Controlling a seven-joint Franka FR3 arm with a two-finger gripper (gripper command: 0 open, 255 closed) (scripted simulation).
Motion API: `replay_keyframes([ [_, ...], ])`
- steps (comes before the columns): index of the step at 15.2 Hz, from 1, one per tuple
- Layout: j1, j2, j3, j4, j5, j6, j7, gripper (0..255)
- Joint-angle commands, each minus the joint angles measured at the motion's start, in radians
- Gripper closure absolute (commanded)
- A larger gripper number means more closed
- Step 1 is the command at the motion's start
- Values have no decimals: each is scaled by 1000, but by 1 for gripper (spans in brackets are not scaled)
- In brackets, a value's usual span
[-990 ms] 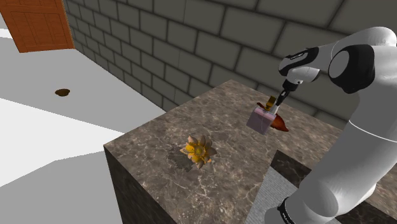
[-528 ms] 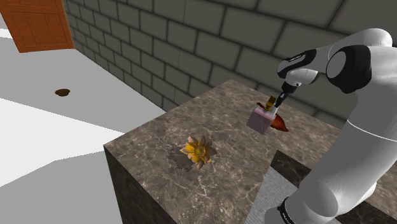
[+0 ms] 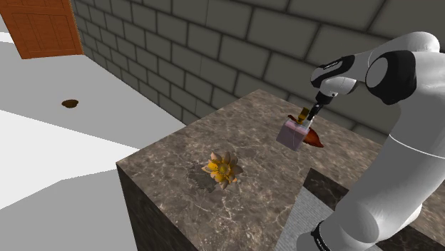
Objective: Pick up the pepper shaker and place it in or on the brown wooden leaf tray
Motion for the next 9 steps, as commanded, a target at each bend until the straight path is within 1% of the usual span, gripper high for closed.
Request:
replay_keyframes([
  [1,6,-22,-5,10,-18,-28,12,0],
  [4,21,-76,-14,47,-62,-107,42,0],
  [9,20,-77,-14,47,-63,-107,42,0],
])
